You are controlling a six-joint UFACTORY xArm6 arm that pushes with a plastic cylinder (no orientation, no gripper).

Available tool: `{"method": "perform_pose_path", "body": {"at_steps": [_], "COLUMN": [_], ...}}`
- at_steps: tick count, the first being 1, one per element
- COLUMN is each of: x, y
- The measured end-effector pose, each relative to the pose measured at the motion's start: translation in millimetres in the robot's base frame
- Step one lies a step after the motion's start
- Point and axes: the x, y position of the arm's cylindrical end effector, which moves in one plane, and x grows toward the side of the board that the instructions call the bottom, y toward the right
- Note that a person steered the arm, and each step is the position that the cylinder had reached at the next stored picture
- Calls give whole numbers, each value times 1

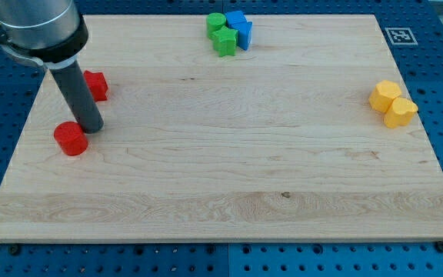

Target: Slightly push the red circle towards the red star

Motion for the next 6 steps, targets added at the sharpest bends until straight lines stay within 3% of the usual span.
{"method": "perform_pose_path", "body": {"at_steps": [2, 4, 5, 6], "x": [8, 85, 90, 61], "y": [24, 19, -7, -10]}}
